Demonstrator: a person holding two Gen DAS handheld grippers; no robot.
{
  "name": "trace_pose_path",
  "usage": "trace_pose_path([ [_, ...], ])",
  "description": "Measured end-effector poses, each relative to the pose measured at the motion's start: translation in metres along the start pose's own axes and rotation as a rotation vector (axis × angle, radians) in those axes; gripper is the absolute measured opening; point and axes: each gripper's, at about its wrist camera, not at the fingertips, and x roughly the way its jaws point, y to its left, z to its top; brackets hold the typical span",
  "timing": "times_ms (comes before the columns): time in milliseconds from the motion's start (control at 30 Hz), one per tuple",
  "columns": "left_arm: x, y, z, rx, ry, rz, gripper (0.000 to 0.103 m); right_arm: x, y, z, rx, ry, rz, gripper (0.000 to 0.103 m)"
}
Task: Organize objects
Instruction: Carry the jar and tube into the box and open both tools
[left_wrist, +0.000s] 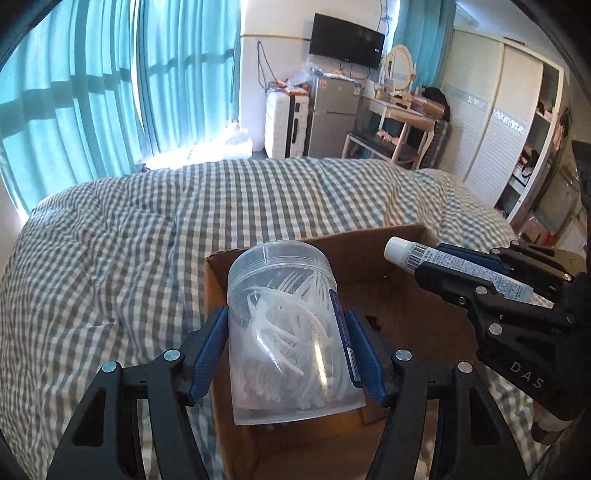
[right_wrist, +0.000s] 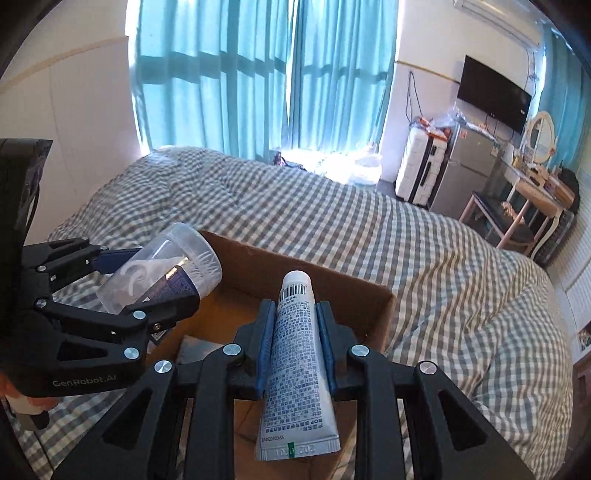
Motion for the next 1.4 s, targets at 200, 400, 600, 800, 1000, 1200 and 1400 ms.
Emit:
trace_pose_path([
  [200,0.027,-0.004,-0.009,0.038,0.028,-0.024,0.066,0.033,-0.001,-0.009,0.001,0.045,0.001,0.022],
  [400,0.042,-0.009,-0.022,0.082,0.056,-0.011,0.066,0.048,0.004,-0.020,-0.014,0.074,0.001,0.022],
  [600,0.041,-0.016,-0.026,0.115,0.050,-0.002,0.066,0.041,-0.002,-0.026,0.050,0.052,0.053,0.023],
  [800,0.025,-0.017,-0.020,0.099,0.029,-0.023,0.081,0.016,-0.004,-0.024,0.058,-0.007,0.034,0.026],
  [1000,-0.015,-0.026,-0.012,0.110,-0.012,0.004,0.091,-0.031,-0.005,-0.014,0.076,-0.075,-0.002,0.052],
  [1200,-0.072,-0.025,-0.011,0.097,-0.076,0.041,0.095,-0.089,0.005,-0.008,0.040,-0.141,-0.046,0.059],
  [1400,-0.126,-0.028,-0.019,0.087,-0.121,0.080,0.099,-0.145,0.018,-0.020,0.018,-0.180,-0.043,0.065],
])
